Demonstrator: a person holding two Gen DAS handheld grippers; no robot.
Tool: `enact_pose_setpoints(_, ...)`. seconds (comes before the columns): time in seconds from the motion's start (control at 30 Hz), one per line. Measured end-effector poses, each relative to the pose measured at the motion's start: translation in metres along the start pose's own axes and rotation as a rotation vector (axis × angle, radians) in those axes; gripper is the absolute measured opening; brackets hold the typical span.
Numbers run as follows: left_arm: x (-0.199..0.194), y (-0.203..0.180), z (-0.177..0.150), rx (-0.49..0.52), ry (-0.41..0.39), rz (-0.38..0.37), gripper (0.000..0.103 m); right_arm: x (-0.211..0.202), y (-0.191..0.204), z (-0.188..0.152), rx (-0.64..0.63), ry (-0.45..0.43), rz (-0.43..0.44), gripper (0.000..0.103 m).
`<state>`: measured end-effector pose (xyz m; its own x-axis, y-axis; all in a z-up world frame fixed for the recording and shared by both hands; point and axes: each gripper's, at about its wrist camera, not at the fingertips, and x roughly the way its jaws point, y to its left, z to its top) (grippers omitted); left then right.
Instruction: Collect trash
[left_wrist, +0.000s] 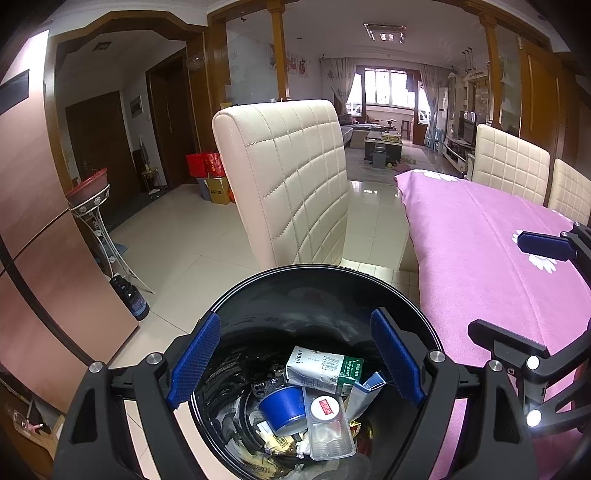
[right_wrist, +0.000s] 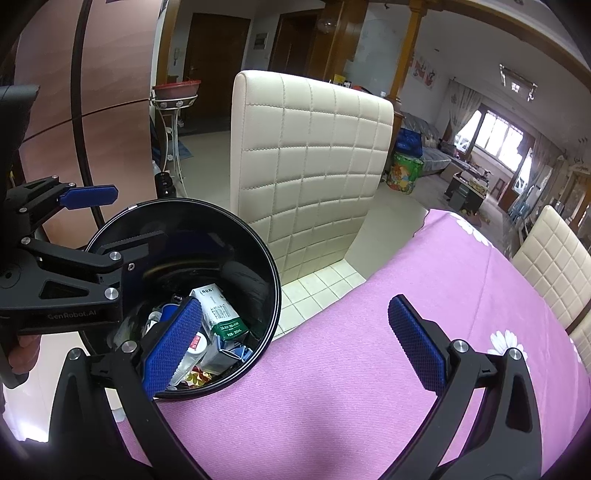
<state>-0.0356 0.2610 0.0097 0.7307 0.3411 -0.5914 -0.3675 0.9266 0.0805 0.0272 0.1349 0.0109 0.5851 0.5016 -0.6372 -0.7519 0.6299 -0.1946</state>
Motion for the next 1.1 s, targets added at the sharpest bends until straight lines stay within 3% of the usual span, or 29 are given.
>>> enact_pose_setpoints(0.47,-0.006,-0.031,-0.002,0.061,-0.01,-0.048,0.081,-0.012,-0.019,-0.016,0.037,0.006,-0.045,0.099)
enact_pose_setpoints(1.1,-0.023,-0.139,-0.001,0.157,-0.021,-0.206,0.081,-0.063,-0.102,-0.079,0.191,0.028,-0.208,0.099)
